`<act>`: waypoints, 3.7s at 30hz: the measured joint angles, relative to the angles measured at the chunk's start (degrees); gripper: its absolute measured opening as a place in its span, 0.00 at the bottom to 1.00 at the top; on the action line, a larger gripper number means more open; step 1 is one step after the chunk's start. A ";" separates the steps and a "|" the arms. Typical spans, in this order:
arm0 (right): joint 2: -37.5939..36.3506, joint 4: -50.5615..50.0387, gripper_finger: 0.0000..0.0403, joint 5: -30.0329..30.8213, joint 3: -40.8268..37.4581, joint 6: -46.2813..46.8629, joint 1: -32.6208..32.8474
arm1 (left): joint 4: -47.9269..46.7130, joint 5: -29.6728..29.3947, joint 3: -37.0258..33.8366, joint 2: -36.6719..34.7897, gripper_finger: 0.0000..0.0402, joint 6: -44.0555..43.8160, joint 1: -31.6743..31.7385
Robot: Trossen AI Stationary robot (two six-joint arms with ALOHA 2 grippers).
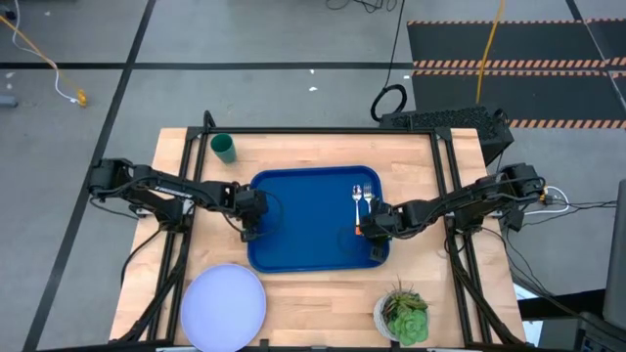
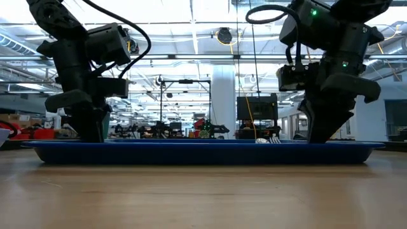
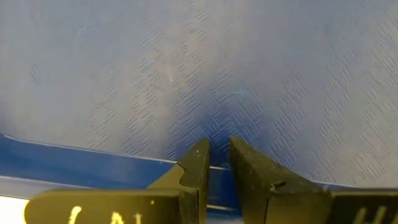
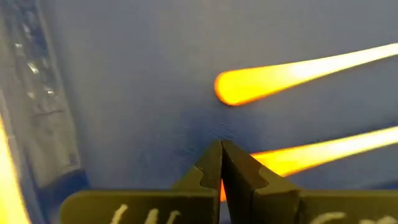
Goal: Pick and place plate/cup/fork/spoon on tray
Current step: Adjust the blue serving tray, then put the purple plate on the blue serving tray to the left of the orange spoon
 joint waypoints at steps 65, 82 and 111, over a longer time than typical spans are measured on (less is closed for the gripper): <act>-16.38 53.28 0.22 12.19 0.11 -49.76 -4.79 | -34.91 -18.37 33.00 -4.06 0.17 -37.78 -27.93; -16.63 53.15 0.29 11.92 0.11 -50.35 -0.91 | -36.94 1.54 29.51 1.99 0.33 -57.93 -40.51; -16.63 51.39 0.29 12.09 0.11 -49.31 1.77 | -21.06 20.49 10.64 7.54 0.05 -60.31 -41.72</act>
